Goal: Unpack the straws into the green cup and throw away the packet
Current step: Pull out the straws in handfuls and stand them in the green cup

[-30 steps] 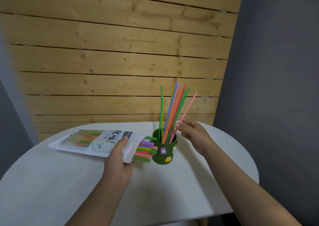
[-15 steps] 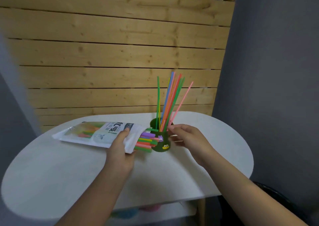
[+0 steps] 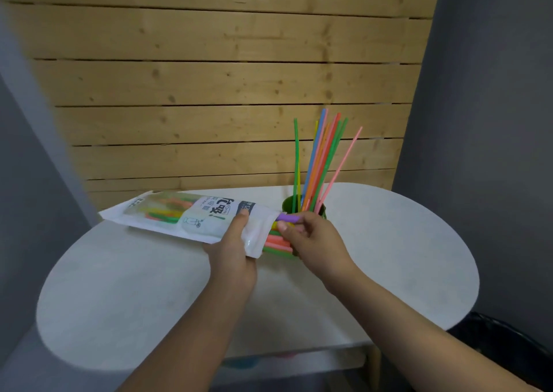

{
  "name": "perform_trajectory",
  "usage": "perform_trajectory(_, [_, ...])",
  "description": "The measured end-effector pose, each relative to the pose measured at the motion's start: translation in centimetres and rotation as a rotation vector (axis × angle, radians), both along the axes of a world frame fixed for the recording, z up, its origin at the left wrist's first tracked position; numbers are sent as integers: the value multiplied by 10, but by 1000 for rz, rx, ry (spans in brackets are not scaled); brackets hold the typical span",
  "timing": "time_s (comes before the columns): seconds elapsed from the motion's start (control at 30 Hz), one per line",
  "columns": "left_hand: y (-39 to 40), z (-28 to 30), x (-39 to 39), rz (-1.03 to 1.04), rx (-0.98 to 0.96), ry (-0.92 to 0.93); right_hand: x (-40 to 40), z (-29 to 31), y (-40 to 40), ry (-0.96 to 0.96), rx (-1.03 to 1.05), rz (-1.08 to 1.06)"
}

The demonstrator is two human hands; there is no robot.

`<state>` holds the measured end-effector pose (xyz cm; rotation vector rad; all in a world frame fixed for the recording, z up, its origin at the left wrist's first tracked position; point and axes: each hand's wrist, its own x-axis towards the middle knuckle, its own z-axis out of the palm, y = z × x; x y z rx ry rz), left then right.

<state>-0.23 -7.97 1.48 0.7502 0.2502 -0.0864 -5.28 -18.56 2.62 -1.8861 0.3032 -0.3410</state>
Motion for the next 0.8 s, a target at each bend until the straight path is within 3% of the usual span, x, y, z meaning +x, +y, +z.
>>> perform_trajectory(0.13, [7, 1, 8, 14, -38, 33, 3, 5, -8, -60, 77, -31])
perform_trajectory(0.37, [19, 5, 15, 74, -69, 82, 2, 10, -20, -160, 38, -127])
perform_trajectory(0.5, [21, 5, 16, 96, -50, 56, 1, 12, -18, -164, 237, -105])
perform_trajectory(0.6, [19, 6, 12, 93, -56, 57, 3, 6, -5, -56, 529, 15])
perform_trajectory(0.7, [15, 8, 10, 72, -69, 62, 7, 1, 8, -96, 788, 112])
perform_trajectory(0.8, [11, 9, 8, 33, -64, 57, 11, 2, 13, -140, 815, 99])
